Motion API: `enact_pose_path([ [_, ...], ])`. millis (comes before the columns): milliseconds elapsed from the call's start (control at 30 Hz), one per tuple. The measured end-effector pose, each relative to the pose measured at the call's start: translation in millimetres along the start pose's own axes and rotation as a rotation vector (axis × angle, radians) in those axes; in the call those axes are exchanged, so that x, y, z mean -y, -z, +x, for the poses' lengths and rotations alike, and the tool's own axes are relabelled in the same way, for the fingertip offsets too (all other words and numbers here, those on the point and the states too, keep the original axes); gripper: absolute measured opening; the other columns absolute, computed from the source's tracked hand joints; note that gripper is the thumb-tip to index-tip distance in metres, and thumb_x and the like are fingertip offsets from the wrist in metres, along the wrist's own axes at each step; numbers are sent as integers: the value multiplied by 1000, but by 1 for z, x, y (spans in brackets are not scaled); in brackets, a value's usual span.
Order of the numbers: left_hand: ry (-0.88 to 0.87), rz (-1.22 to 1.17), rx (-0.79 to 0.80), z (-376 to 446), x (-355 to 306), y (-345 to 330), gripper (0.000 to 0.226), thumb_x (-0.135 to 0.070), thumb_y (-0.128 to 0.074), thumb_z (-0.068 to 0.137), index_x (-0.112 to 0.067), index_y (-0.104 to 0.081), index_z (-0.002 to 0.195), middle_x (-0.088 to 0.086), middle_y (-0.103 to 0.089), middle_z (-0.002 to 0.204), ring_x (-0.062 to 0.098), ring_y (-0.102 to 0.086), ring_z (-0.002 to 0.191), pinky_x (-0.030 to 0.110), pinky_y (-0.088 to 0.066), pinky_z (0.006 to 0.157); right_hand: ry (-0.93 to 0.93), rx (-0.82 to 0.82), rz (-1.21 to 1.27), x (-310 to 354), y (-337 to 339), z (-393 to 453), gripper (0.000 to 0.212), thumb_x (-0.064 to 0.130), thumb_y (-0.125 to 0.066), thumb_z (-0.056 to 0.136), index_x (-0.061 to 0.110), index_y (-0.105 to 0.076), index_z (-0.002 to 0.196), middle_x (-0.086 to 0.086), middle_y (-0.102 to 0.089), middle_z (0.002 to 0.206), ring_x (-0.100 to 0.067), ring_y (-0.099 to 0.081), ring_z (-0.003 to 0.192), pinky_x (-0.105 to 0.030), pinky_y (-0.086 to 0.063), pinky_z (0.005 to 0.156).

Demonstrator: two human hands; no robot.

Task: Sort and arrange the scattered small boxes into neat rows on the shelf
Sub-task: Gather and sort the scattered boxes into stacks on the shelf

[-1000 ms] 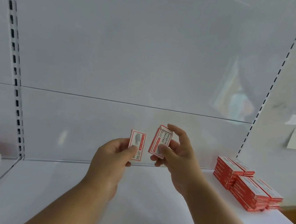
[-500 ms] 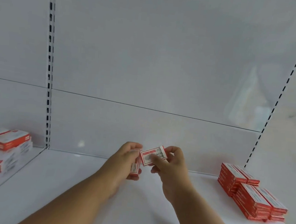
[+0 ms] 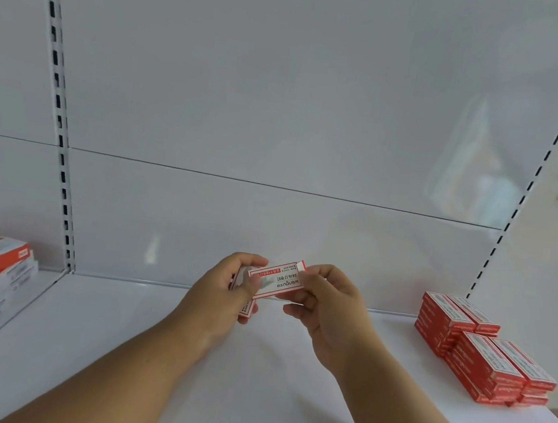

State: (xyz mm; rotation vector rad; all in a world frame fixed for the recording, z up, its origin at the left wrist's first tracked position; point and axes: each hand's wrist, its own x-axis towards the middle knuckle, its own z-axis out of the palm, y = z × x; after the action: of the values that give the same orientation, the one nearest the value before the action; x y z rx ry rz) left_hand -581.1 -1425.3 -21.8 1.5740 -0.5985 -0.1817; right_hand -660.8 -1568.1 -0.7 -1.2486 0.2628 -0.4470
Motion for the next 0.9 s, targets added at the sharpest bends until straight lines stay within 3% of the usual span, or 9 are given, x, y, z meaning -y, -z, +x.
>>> enact_pose_path([
  [267,-3,-40,25,1,6,0,19,-19,-55,100,-34,-64,107,-4,-71,98,17,-64,66,27,-55,60,-36,16,34,1,1,-3,25,3,-53,94,11,-46,71,-23,-71,84,-33,-69,70,-30,-45,54],
  [567,1,-78,74,-2,7,-2,29,-15,-48,102,-38,-65,106,-6,-71,102,18,-64,69,27,-54,61,2,-46,-36,2,0,-6,25,1,-50,94,9,-45,71,-24,-72,83,-35,-69,70,-30,-45,51],
  [733,-38,-47,45,-3,4,-3,31,-12,-49,102,-36,-68,103,-6,-71,100,14,-62,67,24,-55,60,127,-136,-272,-2,-3,-6,28,-3,-48,91,9,-40,67,-20,-73,78,-35,-73,72,-35,-47,53],
  [900,-79,52,-45,-3,4,-3,27,-21,-52,101,-43,-66,104,-5,-66,109,14,-64,76,19,-55,61,288,-159,-486,-6,-5,-9,26,8,-54,95,6,-59,70,-5,-75,74,-22,-74,73,-35,-52,60],
])
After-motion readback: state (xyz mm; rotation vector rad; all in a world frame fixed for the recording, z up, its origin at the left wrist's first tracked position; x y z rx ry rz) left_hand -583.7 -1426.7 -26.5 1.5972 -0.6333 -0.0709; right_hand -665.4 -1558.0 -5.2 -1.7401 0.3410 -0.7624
